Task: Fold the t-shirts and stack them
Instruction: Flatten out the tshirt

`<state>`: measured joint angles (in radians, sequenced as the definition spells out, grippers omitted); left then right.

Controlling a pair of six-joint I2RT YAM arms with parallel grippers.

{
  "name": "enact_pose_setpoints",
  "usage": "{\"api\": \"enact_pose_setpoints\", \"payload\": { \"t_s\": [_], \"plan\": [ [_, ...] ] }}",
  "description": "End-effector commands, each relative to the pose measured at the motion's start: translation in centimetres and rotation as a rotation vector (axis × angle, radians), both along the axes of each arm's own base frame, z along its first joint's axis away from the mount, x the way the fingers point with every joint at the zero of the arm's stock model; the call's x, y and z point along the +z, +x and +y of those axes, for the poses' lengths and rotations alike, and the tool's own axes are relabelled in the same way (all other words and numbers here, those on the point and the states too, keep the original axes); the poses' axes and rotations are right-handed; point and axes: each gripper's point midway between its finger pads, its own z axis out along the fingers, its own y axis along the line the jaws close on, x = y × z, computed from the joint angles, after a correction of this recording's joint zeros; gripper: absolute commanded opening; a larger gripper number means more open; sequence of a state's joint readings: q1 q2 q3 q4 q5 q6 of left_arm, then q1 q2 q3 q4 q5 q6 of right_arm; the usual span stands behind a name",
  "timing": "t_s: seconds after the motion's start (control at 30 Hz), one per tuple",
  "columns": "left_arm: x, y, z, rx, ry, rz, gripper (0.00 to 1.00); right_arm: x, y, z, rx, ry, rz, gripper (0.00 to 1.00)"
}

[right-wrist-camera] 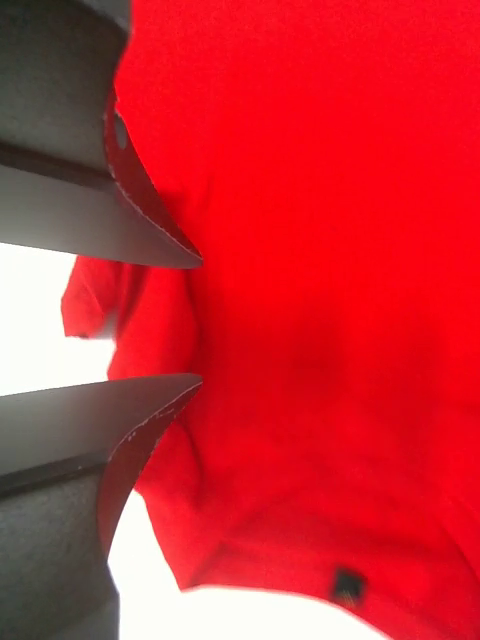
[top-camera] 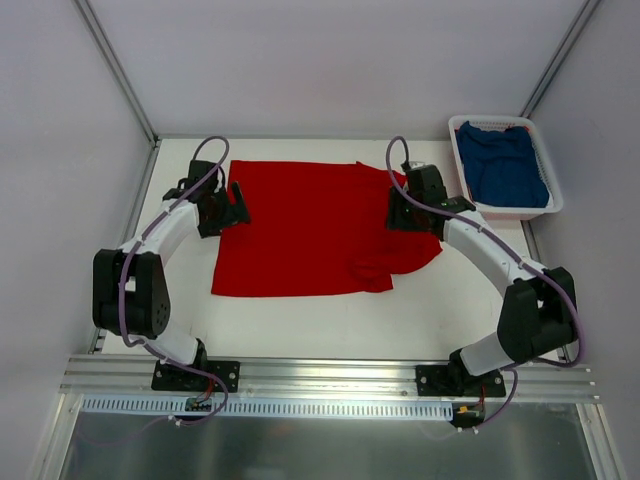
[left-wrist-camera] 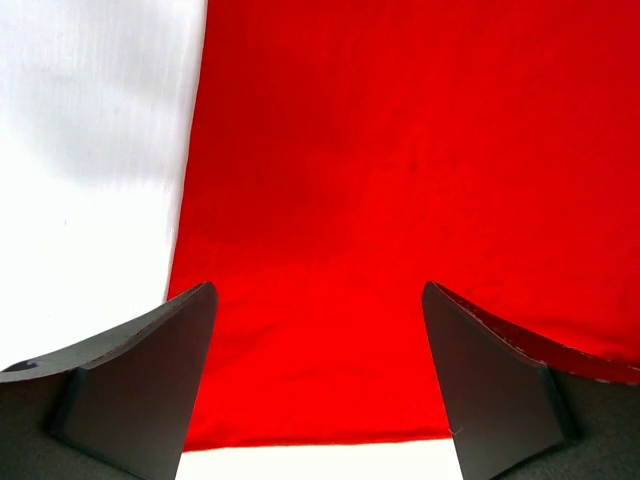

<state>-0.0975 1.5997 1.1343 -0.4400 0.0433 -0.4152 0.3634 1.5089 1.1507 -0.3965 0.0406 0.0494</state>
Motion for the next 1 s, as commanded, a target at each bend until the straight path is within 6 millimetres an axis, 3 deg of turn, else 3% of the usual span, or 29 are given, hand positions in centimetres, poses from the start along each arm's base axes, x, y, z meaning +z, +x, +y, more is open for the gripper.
{"api": "enact_pose_setpoints", "payload": {
  "t_s": [0.0, 0.17, 0.47, 0.97],
  "plan": [
    [1.0, -0.5, -0.2, 0.040, -0.025, -0.064, 0.85, 0.6, -1.8, 1.7, 0.023, 0.040, -0.017, 0.49],
    [0.1, -2.6, -0.3, 0.060, -0.050, -0.052, 0.84, -0.7, -4.2, 3.7, 0.060, 0.038, -0.001, 0.49],
    [-2.1, -6.0, -0.3, 0.074, -0.070, -0.023, 0.84, -2.8, -7.0, 4.5, 0.076, 0.035, 0.027, 0.48],
    [-4.7, -6.9, -0.4, 0.055, -0.067, 0.024, 0.84, -5.3, -7.7, 5.4, 0.103, 0.015, 0.069, 0.48]
  ]
}}
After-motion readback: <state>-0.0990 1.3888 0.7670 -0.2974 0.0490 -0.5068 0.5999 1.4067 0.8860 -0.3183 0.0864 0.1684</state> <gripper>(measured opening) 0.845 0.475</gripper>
